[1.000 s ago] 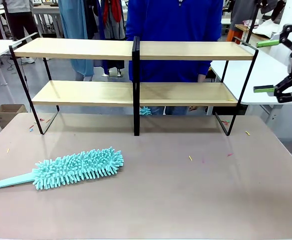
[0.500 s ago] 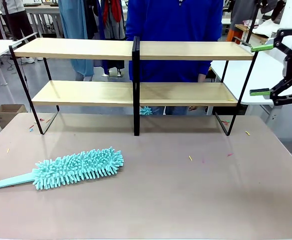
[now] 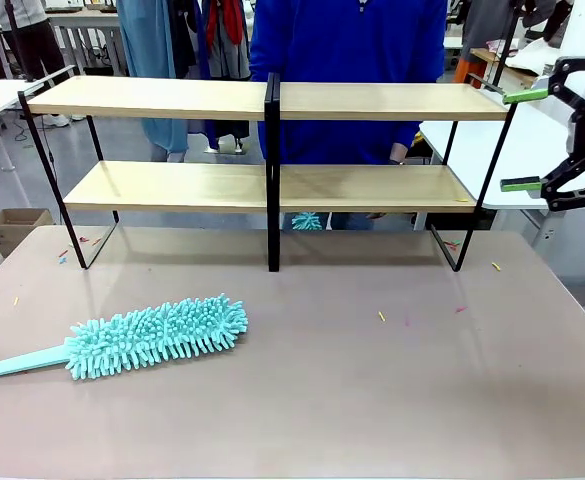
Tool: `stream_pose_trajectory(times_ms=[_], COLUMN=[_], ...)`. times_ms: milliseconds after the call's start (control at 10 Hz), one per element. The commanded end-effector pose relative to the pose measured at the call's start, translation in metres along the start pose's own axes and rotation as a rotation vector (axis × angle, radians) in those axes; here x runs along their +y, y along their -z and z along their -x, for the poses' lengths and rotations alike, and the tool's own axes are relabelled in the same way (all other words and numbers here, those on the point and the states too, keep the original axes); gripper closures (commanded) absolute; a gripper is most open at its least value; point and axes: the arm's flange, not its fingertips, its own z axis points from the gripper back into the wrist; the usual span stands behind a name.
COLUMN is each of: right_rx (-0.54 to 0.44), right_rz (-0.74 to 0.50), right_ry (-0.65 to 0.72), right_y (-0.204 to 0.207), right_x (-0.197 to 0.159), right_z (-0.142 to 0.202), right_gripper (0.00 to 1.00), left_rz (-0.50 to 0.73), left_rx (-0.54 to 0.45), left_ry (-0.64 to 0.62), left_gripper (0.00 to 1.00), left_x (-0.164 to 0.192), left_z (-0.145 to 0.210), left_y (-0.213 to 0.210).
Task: Clean the shelves.
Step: Place the Duster on the table.
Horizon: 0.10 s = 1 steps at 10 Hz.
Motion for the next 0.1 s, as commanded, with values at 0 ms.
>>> stream_pose_trajectory(times_ms=[0], right_rx=[0.005], right_rz=[-0.017], right_ry=[-0.011], right_y=[0.0007], right_x=[0.0022], right_z=[-0.0007], right_gripper=[0.00], left_rz=[-0.001], left_rx=[-0.012], left_ry=[0.018], left_gripper=[0.00], left_x=[-0.0012], left_z=[0.0007], left_y=[0.0017])
